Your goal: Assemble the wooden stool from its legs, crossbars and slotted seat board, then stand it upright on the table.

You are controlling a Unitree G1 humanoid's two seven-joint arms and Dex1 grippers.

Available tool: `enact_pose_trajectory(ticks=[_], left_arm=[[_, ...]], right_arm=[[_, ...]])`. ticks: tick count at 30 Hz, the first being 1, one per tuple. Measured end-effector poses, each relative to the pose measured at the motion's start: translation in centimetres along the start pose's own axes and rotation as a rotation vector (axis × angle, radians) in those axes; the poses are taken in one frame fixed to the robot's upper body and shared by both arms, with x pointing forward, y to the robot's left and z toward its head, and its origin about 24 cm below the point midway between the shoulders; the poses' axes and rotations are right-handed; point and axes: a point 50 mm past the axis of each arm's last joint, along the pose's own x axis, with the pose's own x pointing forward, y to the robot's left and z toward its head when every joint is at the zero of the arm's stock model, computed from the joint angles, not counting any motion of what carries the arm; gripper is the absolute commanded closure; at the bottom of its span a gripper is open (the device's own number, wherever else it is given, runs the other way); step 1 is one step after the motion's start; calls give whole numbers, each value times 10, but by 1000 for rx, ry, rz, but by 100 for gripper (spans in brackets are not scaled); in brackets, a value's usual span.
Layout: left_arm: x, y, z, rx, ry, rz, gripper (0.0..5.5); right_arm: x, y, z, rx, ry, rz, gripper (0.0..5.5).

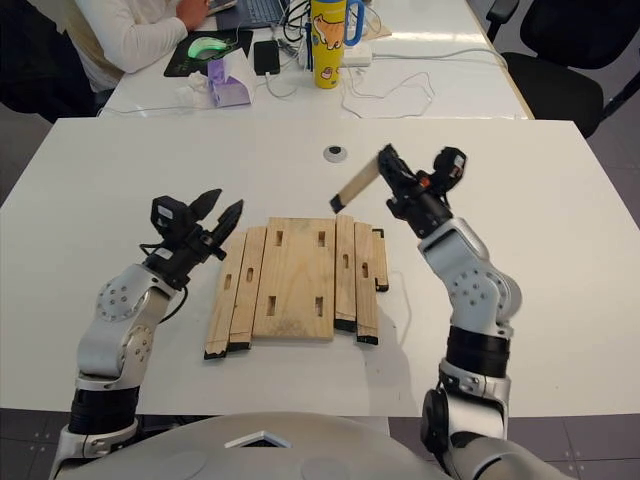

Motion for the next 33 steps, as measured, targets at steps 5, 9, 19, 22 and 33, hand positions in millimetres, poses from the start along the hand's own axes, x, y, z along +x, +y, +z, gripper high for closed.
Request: enact_pose_trajectory(ticks=[5, 9, 19, 22, 33], left_arm=[[-12, 10, -26, -52, 66, 190, 467], [-14, 7, -33, -55, 70, 246, 533], [-20, 9, -41, -28, 127, 287, 550], [-19, 14, -40, -6, 148, 282, 550], [-10, 26, -26, 44, 154, 208, 550]], right_arm=[[-39, -12, -5, -72, 31, -104, 505], [-46, -13, -15, -42, 121, -129, 505], [-48, -11, -32, 234, 101, -200, 505], [-54, -11, -40, 275, 82, -248, 505], [-68, -13, -60, 324, -7, -362, 505]])
